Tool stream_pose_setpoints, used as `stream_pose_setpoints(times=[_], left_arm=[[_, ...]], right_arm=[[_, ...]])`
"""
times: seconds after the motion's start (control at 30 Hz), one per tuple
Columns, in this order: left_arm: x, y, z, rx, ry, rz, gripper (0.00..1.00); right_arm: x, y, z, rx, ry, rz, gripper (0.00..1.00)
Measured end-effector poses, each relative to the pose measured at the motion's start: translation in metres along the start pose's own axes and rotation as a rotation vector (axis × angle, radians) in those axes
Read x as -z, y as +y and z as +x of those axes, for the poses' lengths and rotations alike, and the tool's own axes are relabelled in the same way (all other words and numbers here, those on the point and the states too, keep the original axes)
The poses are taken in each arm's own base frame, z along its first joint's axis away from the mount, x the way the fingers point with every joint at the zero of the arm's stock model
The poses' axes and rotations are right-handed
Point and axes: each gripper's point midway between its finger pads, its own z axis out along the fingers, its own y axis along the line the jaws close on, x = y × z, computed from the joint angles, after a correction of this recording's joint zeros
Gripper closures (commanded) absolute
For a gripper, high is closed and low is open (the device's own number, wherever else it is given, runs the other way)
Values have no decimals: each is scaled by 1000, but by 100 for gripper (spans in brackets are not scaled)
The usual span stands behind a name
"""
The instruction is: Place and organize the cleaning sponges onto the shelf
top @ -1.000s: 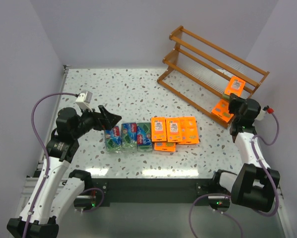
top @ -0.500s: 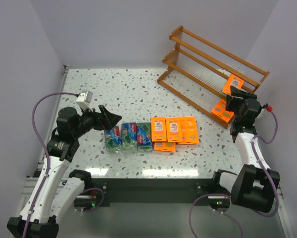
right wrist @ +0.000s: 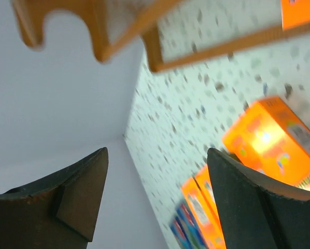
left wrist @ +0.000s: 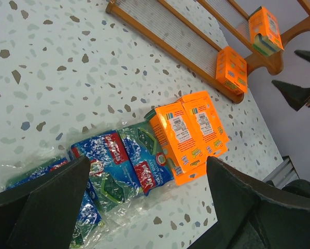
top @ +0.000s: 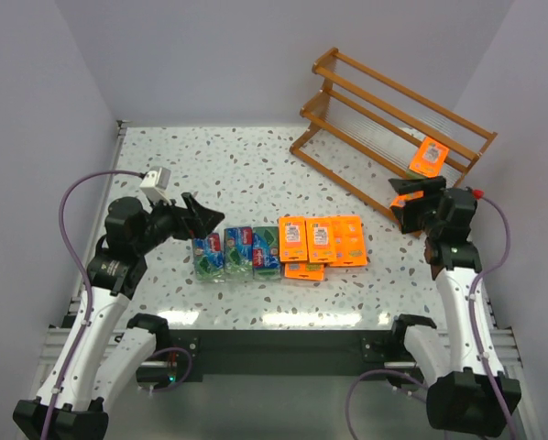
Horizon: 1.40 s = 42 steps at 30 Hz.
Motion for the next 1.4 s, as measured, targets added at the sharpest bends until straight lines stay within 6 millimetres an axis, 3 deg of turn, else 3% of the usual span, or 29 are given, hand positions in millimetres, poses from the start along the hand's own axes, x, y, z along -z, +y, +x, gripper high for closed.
stream_pose_setpoints(times=[0.13, 0.23, 0.33, 0.47, 0.73, 0.87, 1.13, 1.27, 1.4], left_arm=[[0, 0, 0, 8, -1, -2, 0], [-1, 0, 0, 10, -2, -1, 0], [-2, 1, 1, 15, -2, -1, 0], [-3, 2, 3, 17, -2, 1, 0], [-4, 4, 7, 36, 5, -1, 0], [-3, 3, 7, 35, 1, 2, 0], [-4, 3, 7, 42, -1, 2, 0], [-5, 3, 5, 38, -10, 7, 0], [-5, 3, 5, 39, -8, 6, 0]], right_arm=[[9, -65, 66, 103, 265, 123, 26], [31, -123, 110, 153, 447, 226, 28], [55, -145, 131, 176, 541, 231, 28], [65, -146, 139, 181, 583, 193, 28], [51, -163, 165, 184, 709, 247, 29], [45, -160, 175, 206, 740, 224, 34], [26, -148, 184, 207, 741, 165, 69], [14, -141, 188, 194, 744, 126, 97], [10, -126, 187, 185, 726, 84, 100]])
